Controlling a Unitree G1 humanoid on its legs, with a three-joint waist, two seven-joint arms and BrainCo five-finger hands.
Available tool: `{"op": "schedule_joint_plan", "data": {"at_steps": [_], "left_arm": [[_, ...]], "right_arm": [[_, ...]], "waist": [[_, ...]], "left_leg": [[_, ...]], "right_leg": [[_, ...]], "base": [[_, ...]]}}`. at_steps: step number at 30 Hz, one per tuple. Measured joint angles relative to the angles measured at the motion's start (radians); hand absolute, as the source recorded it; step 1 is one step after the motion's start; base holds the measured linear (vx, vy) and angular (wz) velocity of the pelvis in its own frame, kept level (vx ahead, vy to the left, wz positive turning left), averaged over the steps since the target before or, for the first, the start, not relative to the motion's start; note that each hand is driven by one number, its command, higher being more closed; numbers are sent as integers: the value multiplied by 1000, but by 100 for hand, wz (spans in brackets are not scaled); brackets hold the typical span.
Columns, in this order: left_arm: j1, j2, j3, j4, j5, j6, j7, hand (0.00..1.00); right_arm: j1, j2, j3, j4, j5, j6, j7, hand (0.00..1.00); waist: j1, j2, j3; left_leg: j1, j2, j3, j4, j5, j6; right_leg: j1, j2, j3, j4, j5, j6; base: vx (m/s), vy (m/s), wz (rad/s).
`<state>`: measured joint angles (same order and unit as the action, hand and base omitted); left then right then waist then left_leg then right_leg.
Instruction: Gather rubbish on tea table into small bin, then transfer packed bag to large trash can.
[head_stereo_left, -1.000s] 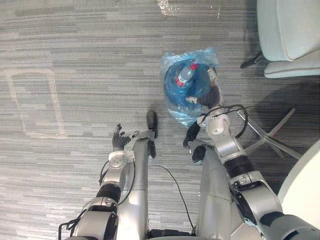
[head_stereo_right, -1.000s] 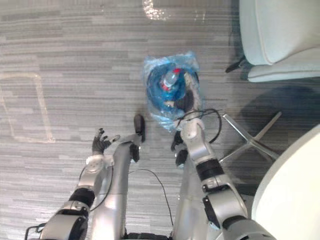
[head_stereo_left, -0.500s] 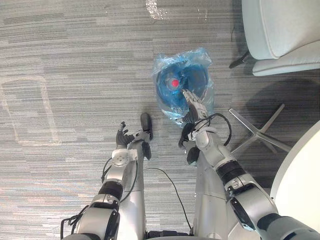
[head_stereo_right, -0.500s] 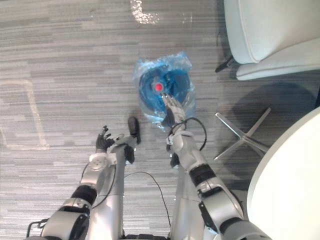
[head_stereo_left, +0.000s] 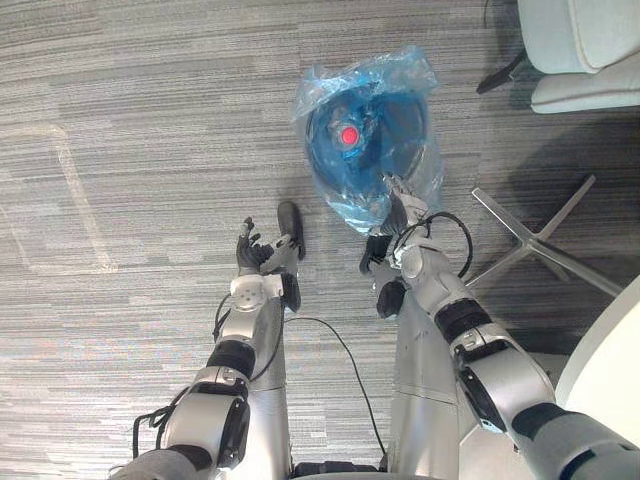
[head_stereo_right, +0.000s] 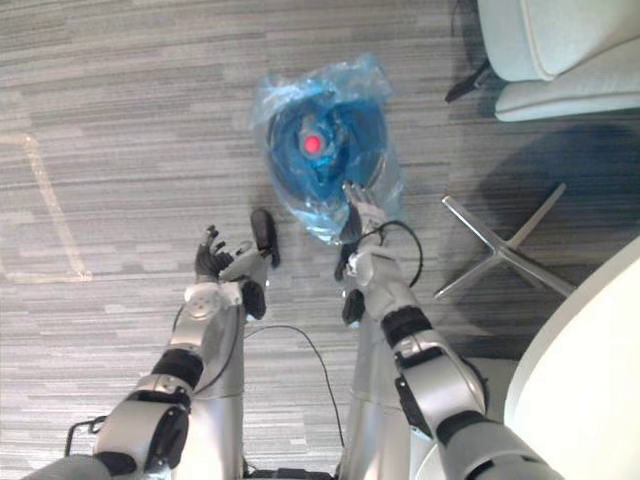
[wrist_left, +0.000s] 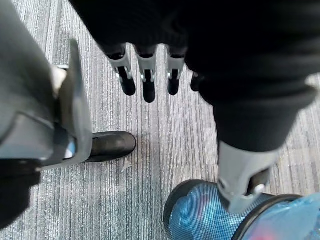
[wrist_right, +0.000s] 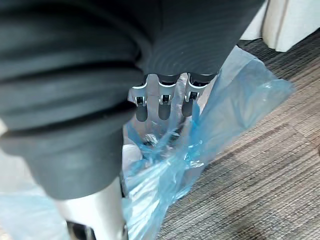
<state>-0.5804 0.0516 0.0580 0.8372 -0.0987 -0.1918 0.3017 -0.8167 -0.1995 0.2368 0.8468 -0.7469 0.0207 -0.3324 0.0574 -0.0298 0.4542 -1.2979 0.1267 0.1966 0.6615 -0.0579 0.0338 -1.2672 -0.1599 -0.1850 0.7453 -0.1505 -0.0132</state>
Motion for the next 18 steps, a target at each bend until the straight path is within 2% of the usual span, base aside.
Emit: {"op": "schedule_joint_plan", "data": {"at_steps": [13,15,18], "left_arm": [[-5,-6,-2,0,-24,-2,-4,0],[0,-6,-9,-5,-53,-19,-29,0],[2,-6,-18,-9,-53,-11,-28,0]], "right_arm": [[-35,3,-19,30,4,7,-1,100],[-20,2,-20,-4,18,7,-7,100],[11,3,-19,-54,43,3,-20,100]], "waist": [[4,0,0],[7,0,0],[8,0,0]], "left_leg": [[-4,-7,-9,-14,13,3],[-4,-6,-17,-10,14,2],[0,-5,-22,0,14,2]], "right_leg": [[-4,-3,-6,2,0,-1],[2,-3,-13,2,0,-1],[12,-3,-18,8,-2,-2]], "base": [[-36,-4,2],[-49,-4,3],[-76,-5,4]]}}
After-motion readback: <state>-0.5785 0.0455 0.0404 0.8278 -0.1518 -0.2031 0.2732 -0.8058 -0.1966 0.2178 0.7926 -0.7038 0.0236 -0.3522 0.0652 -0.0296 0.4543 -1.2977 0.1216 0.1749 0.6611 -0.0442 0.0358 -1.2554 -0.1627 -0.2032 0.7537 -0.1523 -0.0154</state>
